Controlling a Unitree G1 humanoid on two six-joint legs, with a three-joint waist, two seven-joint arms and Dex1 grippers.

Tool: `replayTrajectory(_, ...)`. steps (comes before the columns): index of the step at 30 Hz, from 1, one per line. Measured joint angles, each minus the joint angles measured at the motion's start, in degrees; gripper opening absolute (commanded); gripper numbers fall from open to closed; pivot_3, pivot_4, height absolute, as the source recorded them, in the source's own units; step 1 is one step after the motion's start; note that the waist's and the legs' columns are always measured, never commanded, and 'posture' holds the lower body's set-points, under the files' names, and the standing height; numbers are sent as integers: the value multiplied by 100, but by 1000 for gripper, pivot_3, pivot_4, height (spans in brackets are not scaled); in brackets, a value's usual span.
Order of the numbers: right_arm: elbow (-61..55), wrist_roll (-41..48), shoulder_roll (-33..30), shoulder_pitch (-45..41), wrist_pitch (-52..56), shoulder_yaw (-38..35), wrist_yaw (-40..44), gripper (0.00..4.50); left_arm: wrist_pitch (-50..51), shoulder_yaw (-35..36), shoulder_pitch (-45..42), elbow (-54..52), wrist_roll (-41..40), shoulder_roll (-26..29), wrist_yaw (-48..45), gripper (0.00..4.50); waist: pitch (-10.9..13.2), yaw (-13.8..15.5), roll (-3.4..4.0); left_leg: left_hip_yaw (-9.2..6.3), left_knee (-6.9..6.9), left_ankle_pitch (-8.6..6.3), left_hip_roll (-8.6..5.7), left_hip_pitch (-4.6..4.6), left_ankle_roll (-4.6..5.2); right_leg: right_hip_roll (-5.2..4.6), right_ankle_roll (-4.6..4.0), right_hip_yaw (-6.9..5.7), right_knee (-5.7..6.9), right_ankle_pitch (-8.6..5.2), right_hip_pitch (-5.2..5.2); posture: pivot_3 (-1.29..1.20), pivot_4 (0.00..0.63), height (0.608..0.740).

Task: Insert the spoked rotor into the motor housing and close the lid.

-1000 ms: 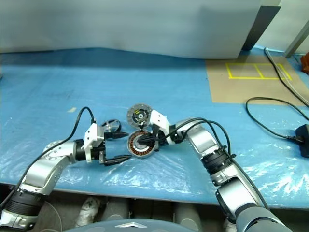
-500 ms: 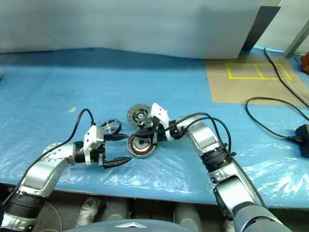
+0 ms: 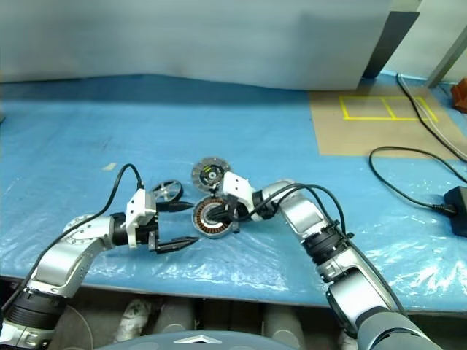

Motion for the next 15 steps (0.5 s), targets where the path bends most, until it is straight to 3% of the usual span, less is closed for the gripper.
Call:
replayTrajectory(7, -455, 670, 105, -199, 798, -571, 11, 15, -14, 0, 2, 2, 0, 0, -2, 4500, 2, 4, 0, -1, -5, 1, 3, -29, -2, 2, -1, -9, -2, 0, -23, 0, 150, 740)
replayTrajectory(11, -336, -27, -231, 19, 229, 174, -2, 15, -17, 0, 1, 2, 0, -3, -1, 4500, 2, 12, -1, -1, -6, 1, 1, -32, -3, 0, -1, -12, -9, 0, -21, 0, 150, 740)
replayTrajectory(15, -271, -282, -277, 74, -428, 355, -30, 15, -16, 1, -15, 20, 2, -12, 1, 4500, 0, 8, 0, 0, -5, 0, 0, -4, -2, -1, 0, -5, -9, -1, -1, 0, 150, 740)
